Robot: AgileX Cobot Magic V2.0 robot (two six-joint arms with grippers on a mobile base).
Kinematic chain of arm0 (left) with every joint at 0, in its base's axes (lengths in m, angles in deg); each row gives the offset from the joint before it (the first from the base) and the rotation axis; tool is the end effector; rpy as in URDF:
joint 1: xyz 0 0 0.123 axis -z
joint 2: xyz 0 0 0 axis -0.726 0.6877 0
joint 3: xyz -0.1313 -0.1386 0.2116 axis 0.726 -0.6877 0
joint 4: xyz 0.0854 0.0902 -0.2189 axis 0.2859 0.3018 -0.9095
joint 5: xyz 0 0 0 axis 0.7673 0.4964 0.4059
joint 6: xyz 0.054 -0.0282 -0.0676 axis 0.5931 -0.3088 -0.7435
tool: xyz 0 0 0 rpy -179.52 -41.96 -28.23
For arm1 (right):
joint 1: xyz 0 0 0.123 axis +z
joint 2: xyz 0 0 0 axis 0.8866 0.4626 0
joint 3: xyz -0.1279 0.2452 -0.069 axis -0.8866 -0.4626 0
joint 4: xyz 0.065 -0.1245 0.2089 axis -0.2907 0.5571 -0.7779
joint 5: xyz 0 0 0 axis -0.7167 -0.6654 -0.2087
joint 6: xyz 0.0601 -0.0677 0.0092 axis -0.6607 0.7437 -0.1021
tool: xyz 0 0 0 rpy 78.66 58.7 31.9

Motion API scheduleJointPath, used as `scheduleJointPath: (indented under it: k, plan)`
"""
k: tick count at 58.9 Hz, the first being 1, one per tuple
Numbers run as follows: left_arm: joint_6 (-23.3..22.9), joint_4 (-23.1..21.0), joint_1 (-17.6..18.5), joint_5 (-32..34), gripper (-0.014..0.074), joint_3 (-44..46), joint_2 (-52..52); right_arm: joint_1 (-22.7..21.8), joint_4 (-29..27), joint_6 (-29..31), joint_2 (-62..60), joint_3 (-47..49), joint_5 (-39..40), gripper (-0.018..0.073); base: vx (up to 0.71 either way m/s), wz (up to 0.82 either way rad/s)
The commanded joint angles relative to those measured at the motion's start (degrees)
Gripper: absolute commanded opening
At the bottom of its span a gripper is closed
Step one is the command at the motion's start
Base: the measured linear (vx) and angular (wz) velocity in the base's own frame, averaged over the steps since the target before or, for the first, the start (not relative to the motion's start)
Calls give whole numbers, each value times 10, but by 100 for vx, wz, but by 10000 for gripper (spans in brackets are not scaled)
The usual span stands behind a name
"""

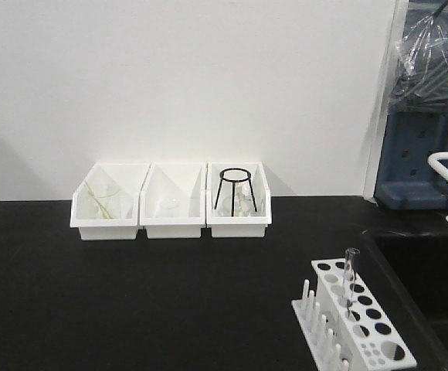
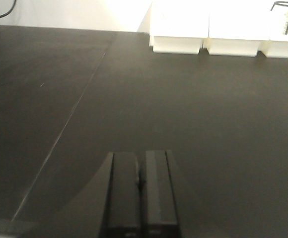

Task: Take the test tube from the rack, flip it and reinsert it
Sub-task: 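Drive the base toward the white test-tube rack beside the sink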

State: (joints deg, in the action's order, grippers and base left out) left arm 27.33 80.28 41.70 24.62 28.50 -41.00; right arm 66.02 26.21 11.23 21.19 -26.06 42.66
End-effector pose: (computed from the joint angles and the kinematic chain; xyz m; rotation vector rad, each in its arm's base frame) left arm 0.0541 0.0059 0.1774 -0.1926 1.7782 -0.0132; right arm 0.0569 0.0028 0.1969 -0.0335 1.5741 0.0516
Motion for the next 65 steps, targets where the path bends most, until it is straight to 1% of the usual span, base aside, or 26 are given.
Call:
scheduleJointPath:
  k: [1,29,65]
  plan:
    - [0,-2,3,49,-6,-1,-7,-3,1,4,-4,0,46,-8,41,-3]
    - [0,-2,3,49,-6,-1,-7,-3,1,4,-4,0,46,-8,32,-5]
    - [0,-2,3,49,-6,-1,-7,-3,1,4,-4,0,46,-8,3,-2]
